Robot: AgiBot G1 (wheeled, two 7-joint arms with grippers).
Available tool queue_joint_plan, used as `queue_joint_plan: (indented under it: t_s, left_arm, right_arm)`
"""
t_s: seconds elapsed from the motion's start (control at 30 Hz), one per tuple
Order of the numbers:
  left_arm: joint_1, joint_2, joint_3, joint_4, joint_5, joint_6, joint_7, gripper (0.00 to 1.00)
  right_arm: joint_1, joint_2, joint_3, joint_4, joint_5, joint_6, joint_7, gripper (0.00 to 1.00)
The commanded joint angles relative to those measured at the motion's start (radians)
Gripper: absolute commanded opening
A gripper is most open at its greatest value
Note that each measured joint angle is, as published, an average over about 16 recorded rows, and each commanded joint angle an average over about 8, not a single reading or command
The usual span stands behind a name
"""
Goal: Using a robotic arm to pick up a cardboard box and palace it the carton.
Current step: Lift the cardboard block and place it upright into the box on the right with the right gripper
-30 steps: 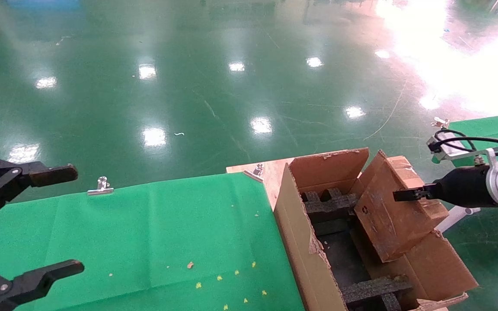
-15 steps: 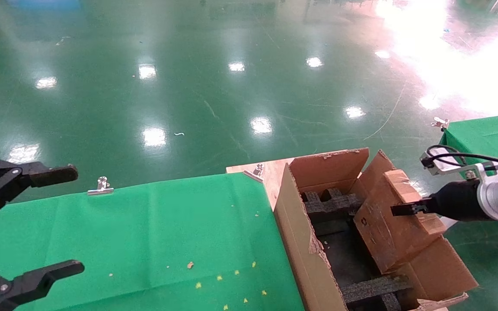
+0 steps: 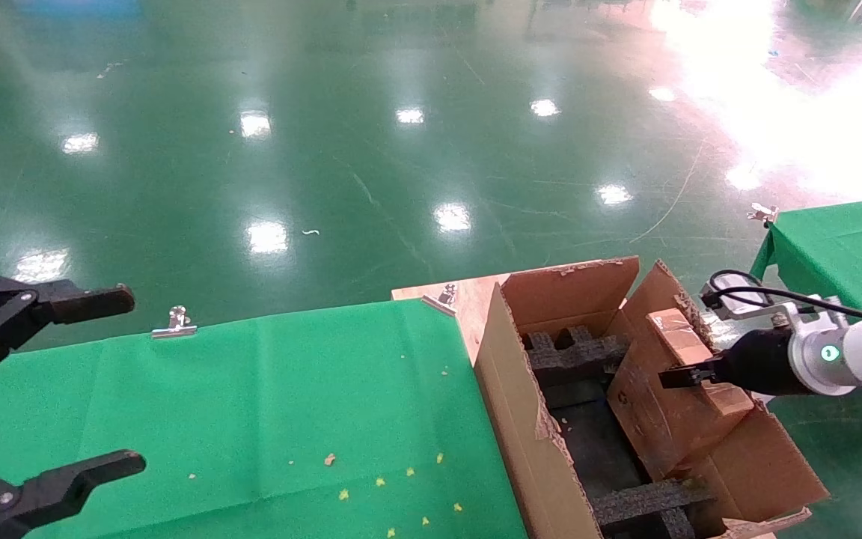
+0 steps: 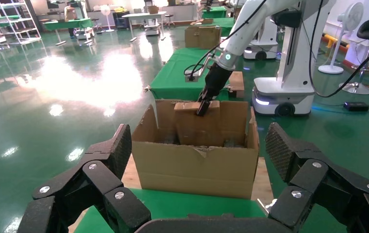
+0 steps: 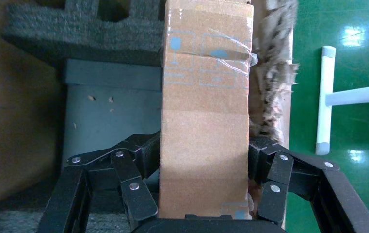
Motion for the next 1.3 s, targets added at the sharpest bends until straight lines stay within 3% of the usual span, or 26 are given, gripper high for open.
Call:
queue_joint_plan:
  t_s: [0.03, 0.5, 1.3]
  left_arm:
    - [0.0, 0.0, 0.0, 0.0, 0.0, 0.0, 0.0, 1.0]
    - [0.0, 0.0, 0.0, 0.0, 0.0, 0.0, 0.0, 1.0]
    - [0.0, 0.0, 0.001, 0.0, 0.0, 0.0, 0.0, 1.0]
  right_arm:
    - [-0.014, -0.011, -0.003, -0.006, -0.001, 0.011, 0.0, 0.0]
    - [-0.12, -0.075, 0.013, -0.083, 0.056, 0.037, -0.035, 0.0]
    - [-0.285, -0.156, 0.072, -0.237, 0.181, -0.013, -0.165, 0.0]
